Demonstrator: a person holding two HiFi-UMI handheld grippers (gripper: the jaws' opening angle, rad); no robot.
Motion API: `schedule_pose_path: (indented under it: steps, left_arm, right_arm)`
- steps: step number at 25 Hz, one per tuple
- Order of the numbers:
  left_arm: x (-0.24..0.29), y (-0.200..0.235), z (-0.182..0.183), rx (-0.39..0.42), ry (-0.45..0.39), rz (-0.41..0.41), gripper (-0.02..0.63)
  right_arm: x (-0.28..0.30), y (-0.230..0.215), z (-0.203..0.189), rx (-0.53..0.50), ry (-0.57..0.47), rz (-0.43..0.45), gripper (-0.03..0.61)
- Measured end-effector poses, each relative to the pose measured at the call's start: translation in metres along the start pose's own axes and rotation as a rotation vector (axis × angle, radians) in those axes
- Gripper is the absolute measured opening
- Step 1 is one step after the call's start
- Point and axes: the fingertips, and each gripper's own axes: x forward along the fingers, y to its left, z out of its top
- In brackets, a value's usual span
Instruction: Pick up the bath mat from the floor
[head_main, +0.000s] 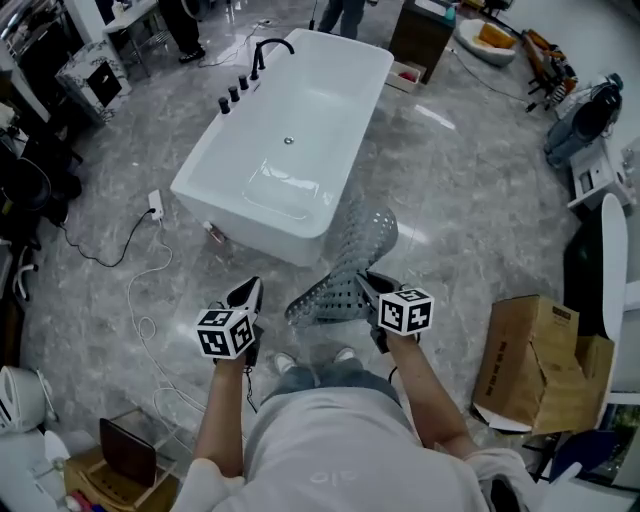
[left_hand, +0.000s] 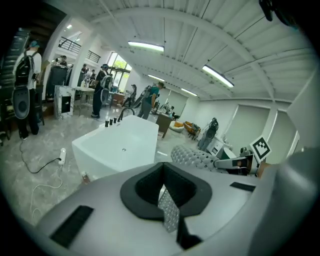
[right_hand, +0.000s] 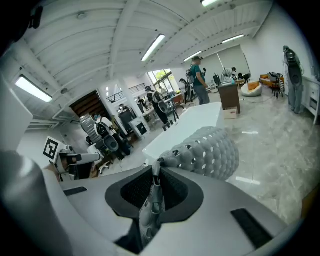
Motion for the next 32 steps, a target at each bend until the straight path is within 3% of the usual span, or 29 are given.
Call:
schedule_pose_path:
  steps: [7, 16, 23, 32]
  left_arm:
    - [-0.027, -0.054, 0.092, 0.114, -0.21, -0.075, 0.015]
    - [-0.08, -0.109, 0.179, 0.258, -0.465, -0.165, 0.015]
    - [-0.106, -0.133, 0.205, 0.271, -0.586, -0.178, 0.015]
    - [-0.122, -0.151, 0.205, 0.295, -0.623, -0.198, 0.015]
  right_arm:
    - [-0.054, 0.019, 0.074, -0.054, -0.165, 0.048, 0.066]
    - [-0.124, 0.05, 0.159, -0.148, -0.41, 0.13, 0.066]
    - [-0.17, 0.061, 0.191, -0.22, -0.572, 0.164, 0.064]
    - [-0.211, 0.076, 0.205, -0.299, -0.69, 0.19, 0.064]
